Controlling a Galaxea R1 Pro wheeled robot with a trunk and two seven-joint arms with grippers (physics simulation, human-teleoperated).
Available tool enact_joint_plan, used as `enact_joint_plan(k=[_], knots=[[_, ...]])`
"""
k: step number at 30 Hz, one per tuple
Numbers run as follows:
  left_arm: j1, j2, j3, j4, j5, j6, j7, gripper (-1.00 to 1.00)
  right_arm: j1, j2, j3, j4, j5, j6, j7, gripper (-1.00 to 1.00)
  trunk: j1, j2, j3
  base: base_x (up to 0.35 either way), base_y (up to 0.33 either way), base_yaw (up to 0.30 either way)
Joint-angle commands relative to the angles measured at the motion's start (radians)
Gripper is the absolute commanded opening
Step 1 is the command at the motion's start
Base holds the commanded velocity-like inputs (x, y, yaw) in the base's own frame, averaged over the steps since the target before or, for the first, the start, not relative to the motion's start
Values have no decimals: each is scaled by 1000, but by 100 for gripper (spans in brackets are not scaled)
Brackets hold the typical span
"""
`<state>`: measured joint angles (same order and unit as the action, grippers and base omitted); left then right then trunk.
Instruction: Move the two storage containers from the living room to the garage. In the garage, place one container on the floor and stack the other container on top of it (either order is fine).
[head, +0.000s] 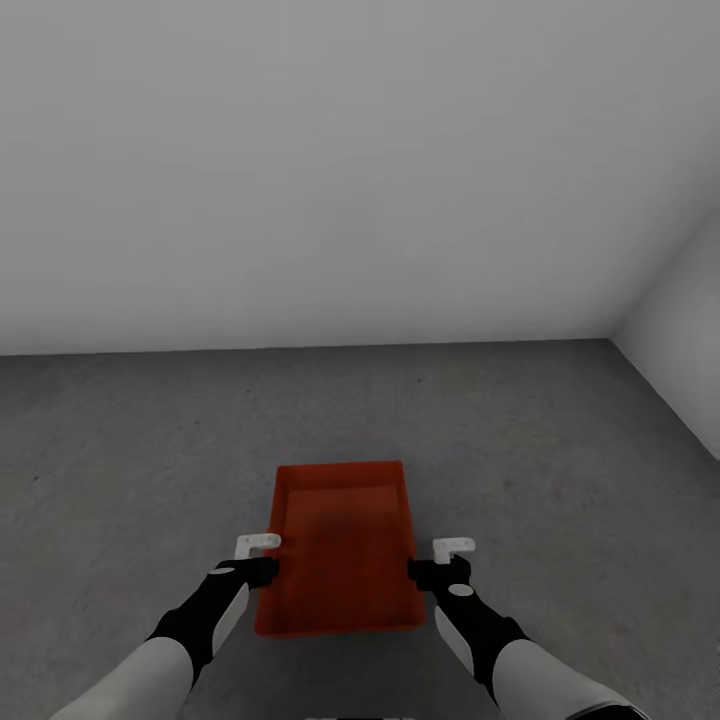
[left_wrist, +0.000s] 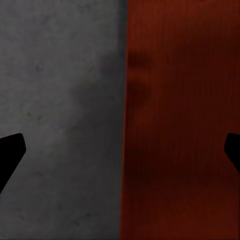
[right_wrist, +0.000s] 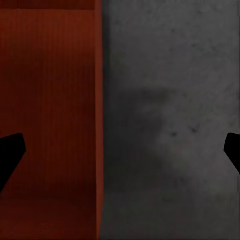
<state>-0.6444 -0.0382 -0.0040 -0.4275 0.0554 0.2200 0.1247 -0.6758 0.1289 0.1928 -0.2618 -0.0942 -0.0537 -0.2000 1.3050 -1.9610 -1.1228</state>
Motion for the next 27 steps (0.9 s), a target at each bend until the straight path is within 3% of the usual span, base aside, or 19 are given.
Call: enact_joint_plan(k=[1, 15, 19, 23, 27], knots=[[0, 0, -1, -2, 6, 5, 4, 100, -1, -1, 8, 1, -10, -4, -5, 100, -4, 7, 3, 0, 0, 0], [0, 3, 1, 5, 6, 5, 4, 100, -1, -9, 7, 2, -10, -6, -7, 100, -58, 105, 46, 0, 0, 0], [0, 15, 1, 21, 8, 5, 4, 100, 0, -14, 7, 7, -10, -3, -7, 100, -73, 133, 59, 0, 0, 0], [0, 55, 1, 56, 9, 4, 4, 100, -1, -18, 6, 10, -9, 6, -4, 100, -88, 161, 72, 0, 0, 0], [0, 122, 1, 112, 34, 5, 2, 100, -1, -21, 6, 21, -7, 10, -3, 100, -104, 189, 84, 0, 0, 0]])
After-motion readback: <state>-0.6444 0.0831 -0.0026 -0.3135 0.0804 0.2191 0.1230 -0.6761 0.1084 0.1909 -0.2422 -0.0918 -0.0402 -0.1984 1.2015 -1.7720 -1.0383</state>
